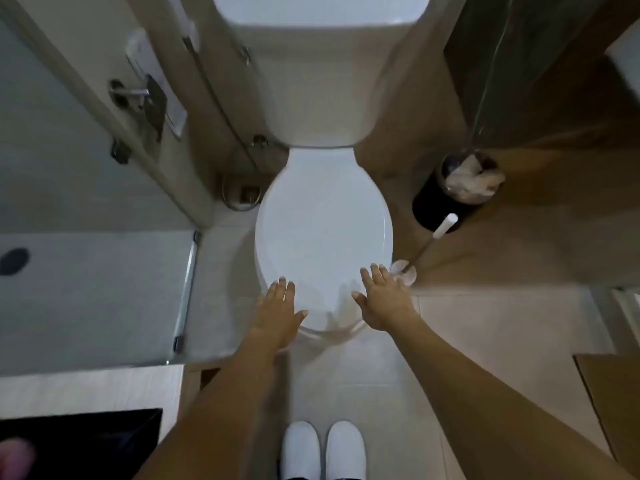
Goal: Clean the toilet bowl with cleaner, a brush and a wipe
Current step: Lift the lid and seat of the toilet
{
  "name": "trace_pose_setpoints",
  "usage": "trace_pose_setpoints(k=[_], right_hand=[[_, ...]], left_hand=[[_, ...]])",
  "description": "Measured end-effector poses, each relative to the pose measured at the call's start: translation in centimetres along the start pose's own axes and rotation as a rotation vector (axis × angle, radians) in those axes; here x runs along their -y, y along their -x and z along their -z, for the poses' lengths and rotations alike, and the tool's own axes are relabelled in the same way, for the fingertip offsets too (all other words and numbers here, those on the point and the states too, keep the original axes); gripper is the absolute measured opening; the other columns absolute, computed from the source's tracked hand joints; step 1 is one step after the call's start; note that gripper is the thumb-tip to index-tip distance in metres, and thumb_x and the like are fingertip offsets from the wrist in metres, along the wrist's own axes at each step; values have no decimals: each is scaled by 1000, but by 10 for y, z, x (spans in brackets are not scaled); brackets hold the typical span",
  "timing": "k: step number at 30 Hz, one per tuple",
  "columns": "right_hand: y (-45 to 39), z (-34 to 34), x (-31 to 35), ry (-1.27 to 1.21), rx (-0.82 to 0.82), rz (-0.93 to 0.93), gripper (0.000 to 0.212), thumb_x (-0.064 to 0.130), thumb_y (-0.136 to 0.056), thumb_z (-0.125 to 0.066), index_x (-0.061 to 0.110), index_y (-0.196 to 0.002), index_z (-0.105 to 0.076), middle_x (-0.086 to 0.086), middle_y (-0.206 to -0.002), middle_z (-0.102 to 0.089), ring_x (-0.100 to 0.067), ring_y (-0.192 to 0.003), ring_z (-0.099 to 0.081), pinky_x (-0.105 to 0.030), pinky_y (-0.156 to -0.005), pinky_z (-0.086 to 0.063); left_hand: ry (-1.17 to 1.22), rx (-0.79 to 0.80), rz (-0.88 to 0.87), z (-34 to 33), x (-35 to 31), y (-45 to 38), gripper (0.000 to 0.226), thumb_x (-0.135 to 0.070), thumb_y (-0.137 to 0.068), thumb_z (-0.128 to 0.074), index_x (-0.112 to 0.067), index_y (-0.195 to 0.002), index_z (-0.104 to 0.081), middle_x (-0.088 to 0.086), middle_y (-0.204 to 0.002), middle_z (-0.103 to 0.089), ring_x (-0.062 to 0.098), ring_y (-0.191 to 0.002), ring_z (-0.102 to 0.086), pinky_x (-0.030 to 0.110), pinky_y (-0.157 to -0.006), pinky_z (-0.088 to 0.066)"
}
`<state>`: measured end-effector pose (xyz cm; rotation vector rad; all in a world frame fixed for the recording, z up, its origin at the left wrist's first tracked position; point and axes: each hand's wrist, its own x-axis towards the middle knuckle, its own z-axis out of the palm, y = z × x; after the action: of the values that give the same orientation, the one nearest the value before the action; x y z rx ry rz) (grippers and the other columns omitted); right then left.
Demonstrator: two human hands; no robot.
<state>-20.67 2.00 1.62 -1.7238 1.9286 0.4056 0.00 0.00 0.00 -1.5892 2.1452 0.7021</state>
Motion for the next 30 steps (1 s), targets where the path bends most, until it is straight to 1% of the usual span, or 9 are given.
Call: trace_pose_setpoints(k=[3,5,9,13,15,19,22,25,30], right_hand=[[-12,-39,-4,3,68,20,61,39,-104,-26,14,-154,-2,-7,-162,3,-22,-149,5,-46,-120,-7],[-18,-65,-6,-14,67,43,63,37,-104,-29,14,-154,0,-6,-162,6,-22,-149,6,-46,-120,-6],[-23,-100,-9,10,-80,103,73,39,-102,-36,13,-153,9,-6,-160,15,-22,-148,10,-45,-121,-7],[-25,-121,-12,25,-152,139,87,44,-98,-45,12,-151,17,-5,-158,23,-21,-147,15,-43,-119,-3],[-29,-129,-12,20,-196,142,90,44,-96,-48,12,-151,15,-6,-159,21,-22,-147,14,-42,-119,-1],[-38,-140,-12,59,-259,139,97,42,-89,-61,10,-151,6,-10,-161,6,-26,-148,3,-43,-115,-1],[-43,-146,-16,94,-293,146,102,40,-83,-68,8,-152,-1,-12,-161,-3,-28,-148,-6,-44,-115,-7],[-45,-148,-19,150,-330,157,103,40,-80,-71,6,-152,-6,-14,-160,-9,-29,-147,-12,-45,-114,-8],[-47,-150,-21,239,-370,162,104,43,-81,-70,6,-150,-2,-14,-160,-11,-29,-147,-15,-46,-114,-8]], left_hand=[[-29,8,3,-37,4,-13,68,-43,-101,-30,-8,-151,1,10,-159,6,23,-147,2,41,-117,-6],[-42,-17,-11,-60,6,-21,70,-43,-101,-30,-7,-151,4,11,-159,9,23,-147,2,41,-118,-5],[-69,-164,-52,-93,13,-33,78,-47,-98,-36,-8,-150,6,13,-158,12,24,-147,2,43,-117,-6],[-83,-286,-82,-113,18,-40,97,-55,-87,-53,-7,-150,5,15,-158,8,28,-147,-1,44,-117,-9],[-108,-312,-73,-119,19,-45,107,-59,-80,-58,-8,-149,6,15,-158,6,29,-147,-3,44,-117,-11],[-104,-363,-70,-124,21,-54,112,-57,-76,-63,-10,-150,7,13,-157,4,29,-146,-7,45,-116,-14],[-170,-417,-86,-126,25,-58,112,-60,-72,-64,-6,-148,-2,15,-157,-9,30,-145,-16,47,-114,-19],[-257,-443,-99,-128,28,-60,109,-65,-72,-56,-1,-147,-9,18,-155,-18,31,-143,-21,51,-112,-23],[-369,-439,-73,-130,27,-62,108,-68,-75,-41,2,-147,-3,19,-155,-18,30,-144,-20,53,-112,-23]])
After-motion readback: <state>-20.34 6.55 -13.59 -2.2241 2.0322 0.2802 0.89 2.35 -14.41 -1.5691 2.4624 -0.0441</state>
